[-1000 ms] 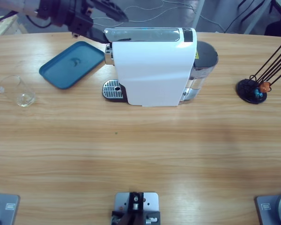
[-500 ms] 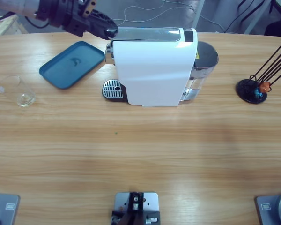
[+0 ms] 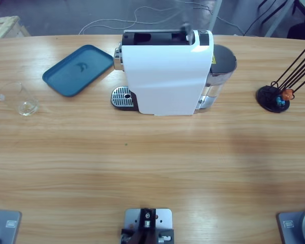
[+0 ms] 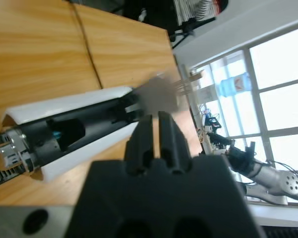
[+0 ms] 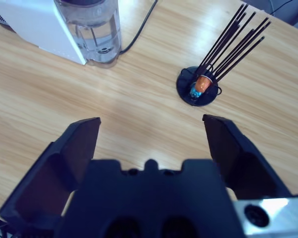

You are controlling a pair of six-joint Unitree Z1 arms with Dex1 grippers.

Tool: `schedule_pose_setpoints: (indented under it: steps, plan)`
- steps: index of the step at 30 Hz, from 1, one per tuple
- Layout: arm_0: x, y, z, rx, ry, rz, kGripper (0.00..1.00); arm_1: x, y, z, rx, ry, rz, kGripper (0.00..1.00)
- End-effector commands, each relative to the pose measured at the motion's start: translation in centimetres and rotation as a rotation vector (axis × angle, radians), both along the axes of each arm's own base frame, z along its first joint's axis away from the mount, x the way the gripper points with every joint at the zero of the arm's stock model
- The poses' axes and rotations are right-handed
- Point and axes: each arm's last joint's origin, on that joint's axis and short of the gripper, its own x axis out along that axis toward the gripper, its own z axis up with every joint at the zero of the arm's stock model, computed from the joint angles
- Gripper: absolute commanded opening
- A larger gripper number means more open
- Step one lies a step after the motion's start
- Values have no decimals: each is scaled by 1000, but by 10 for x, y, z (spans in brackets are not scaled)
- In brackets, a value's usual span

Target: Pour coffee

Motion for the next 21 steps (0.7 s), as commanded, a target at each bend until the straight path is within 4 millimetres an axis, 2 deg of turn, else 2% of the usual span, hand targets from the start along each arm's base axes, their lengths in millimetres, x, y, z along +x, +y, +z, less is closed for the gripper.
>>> schedule_pose_setpoints:
  steps: [1,3,6,8,12,13,14,17,21]
  plan:
    - [-63,5,-7,534,-558,-163,771,34,28,-19,-24,63,-37,885]
    - [-83,16,-24,711,-679,-209,947,48,33,-29,-6,95,-114,885]
    - [-106,45,-63,888,-699,-257,987,58,21,-54,72,106,-317,881]
    - [-123,73,-78,891,-646,-215,990,66,16,-69,103,96,-412,877]
    - [-152,118,-86,791,-570,-116,991,87,12,-95,107,84,-508,791]
    - [-156,125,-87,779,-566,-105,991,90,13,-102,112,77,-511,724]
    - [-160,131,-90,773,-562,-98,991,91,14,-108,115,72,-510,665]
    - [-166,141,-96,769,-553,-92,991,93,8,-127,121,65,-546,660]
    - [-169,145,-95,758,-560,-85,991,96,-1,-146,135,64,-593,660]
